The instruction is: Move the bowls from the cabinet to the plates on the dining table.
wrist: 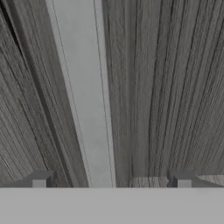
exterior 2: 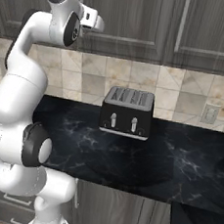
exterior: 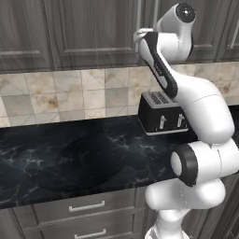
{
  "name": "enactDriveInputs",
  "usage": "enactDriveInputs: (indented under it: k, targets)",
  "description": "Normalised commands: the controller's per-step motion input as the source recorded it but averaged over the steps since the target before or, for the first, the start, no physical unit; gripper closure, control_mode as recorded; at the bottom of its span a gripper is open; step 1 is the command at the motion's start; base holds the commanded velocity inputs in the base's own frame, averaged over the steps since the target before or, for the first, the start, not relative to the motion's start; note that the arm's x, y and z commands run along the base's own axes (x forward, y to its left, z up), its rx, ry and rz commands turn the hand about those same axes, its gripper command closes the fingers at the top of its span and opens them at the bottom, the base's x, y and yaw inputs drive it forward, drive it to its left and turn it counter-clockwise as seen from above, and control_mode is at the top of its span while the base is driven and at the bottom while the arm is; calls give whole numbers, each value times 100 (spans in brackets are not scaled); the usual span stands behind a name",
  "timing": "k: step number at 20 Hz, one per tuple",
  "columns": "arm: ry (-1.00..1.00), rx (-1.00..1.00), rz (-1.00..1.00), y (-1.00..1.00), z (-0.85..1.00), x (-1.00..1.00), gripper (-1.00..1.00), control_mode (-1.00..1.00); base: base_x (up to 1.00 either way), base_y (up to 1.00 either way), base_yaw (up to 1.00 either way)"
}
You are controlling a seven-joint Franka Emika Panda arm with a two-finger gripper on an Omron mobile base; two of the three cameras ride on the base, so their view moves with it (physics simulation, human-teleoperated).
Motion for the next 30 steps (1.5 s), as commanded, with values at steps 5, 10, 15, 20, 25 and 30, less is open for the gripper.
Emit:
enactDriveInputs:
  k: [5, 10, 15, 20, 25, 30]
  targets:
    - [-2, 0, 0, 0, -7, 69, -100, -100, 0, 0, 0]
    - [0, 0, 0, 0, 0, 0, -100, -100, 0, 0, 0]
    - [0, 0, 0, 0, 0, 0, 100, -100, 0, 0, 0]
    - [0, 0, 0, 0, 0, 0, 100, -100, 0, 0, 0]
    - [1, 1, 0, 0, -1, 0, 100, -100, 0, 0, 0]
    - [0, 1, 0, 0, -1, -2, 100, -100, 0, 0, 0]
